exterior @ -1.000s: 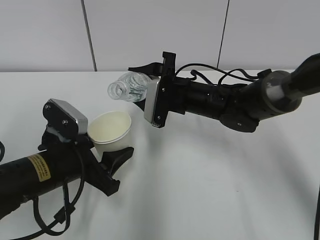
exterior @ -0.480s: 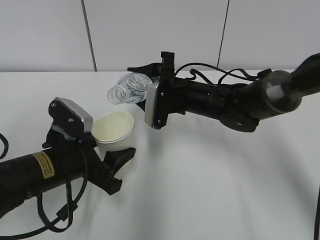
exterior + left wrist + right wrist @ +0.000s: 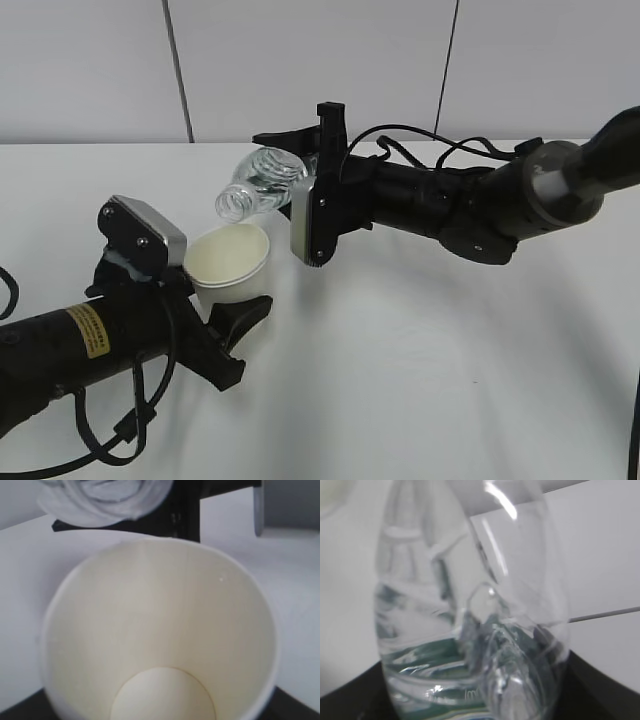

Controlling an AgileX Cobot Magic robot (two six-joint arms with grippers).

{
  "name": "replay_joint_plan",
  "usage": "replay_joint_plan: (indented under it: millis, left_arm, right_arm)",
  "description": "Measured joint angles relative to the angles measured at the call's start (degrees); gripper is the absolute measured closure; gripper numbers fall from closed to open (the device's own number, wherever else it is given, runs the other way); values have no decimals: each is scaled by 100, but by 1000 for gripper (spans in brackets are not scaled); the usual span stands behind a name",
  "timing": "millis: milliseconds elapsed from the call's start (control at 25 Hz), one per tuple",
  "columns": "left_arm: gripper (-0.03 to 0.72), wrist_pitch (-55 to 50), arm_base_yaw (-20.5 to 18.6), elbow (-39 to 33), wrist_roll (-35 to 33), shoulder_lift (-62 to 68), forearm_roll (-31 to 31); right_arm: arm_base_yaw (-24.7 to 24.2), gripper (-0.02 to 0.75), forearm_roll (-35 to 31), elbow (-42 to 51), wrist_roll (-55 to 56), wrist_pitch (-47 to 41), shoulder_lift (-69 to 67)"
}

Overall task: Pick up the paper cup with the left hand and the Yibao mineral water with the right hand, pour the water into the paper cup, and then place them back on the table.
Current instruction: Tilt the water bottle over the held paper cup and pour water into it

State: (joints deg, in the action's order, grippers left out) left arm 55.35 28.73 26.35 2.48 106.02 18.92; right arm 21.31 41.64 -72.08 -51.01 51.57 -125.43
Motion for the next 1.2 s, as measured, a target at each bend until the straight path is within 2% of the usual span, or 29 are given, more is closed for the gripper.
replay_joint_plan:
  millis: [560, 1200]
  left_arm:
    - [271, -24, 0, 6, 0, 0, -89]
    - [271, -50, 0, 11, 0, 4, -96]
  right_arm:
    - [0, 262, -126, 0, -929, 0, 0]
    - [0, 262, -195, 0, -996, 22, 0]
